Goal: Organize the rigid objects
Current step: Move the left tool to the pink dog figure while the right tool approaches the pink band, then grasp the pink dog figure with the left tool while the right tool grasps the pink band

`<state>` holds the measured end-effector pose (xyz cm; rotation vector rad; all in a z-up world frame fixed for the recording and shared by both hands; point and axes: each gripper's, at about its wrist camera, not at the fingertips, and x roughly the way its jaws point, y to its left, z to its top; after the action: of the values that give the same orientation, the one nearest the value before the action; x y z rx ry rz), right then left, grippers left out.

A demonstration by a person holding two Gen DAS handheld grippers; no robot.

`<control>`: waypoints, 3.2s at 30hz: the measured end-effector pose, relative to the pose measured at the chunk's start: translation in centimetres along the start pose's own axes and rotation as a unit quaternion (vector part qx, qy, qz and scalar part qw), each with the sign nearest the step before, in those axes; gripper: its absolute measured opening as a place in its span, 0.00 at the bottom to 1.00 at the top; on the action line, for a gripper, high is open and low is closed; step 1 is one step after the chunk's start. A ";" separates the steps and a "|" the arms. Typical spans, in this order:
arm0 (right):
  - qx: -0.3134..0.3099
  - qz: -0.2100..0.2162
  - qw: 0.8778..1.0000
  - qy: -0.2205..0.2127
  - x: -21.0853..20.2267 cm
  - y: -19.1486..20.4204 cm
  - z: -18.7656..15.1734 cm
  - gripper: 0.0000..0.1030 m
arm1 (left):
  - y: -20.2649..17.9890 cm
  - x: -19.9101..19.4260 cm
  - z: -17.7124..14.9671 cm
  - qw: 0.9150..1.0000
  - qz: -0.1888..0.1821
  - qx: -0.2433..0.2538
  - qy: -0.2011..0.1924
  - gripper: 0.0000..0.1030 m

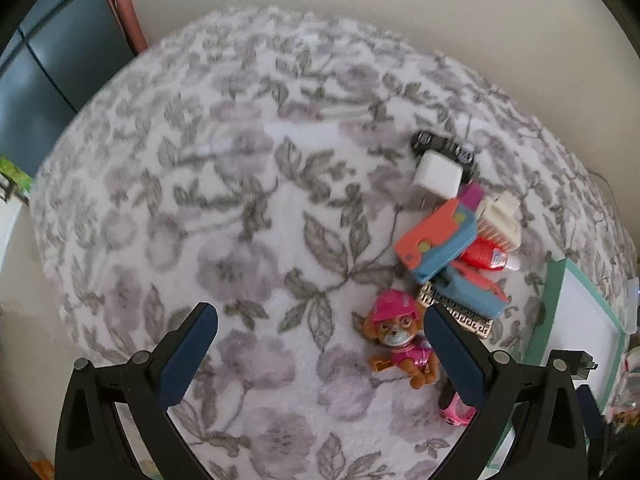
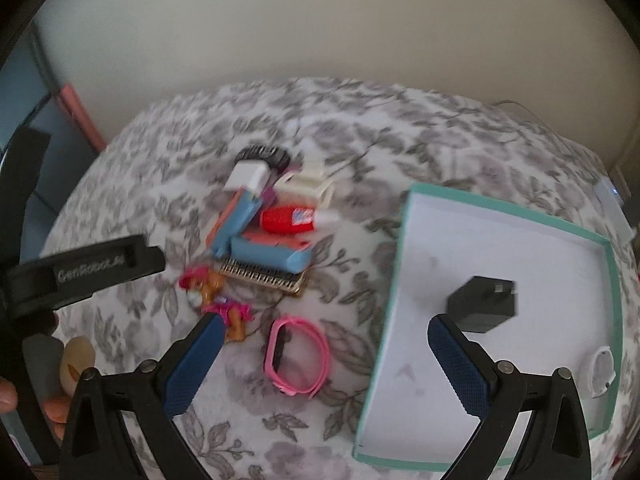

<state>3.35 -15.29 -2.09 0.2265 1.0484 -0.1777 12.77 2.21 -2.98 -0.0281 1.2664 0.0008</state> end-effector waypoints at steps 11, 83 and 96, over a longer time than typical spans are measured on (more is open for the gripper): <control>-0.036 0.006 0.998 0.055 3.8 2.1 -1.6 0.93 | -0.4 2.5 -0.5 0.998 -0.040 -0.010 0.049 1.00; -0.076 -0.029 0.993 0.087 6.0 3.9 -4.3 0.53 | -4.4 6.5 -2.2 0.995 0.053 0.063 0.054 0.56; -0.062 -0.001 0.993 0.097 5.5 2.5 -4.2 0.52 | -7.8 5.4 -3.8 0.993 0.082 0.070 0.041 0.43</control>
<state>3.12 -11.96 -8.65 0.1321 1.2474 -0.0928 10.93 -5.70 -9.12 0.1980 1.3444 0.0529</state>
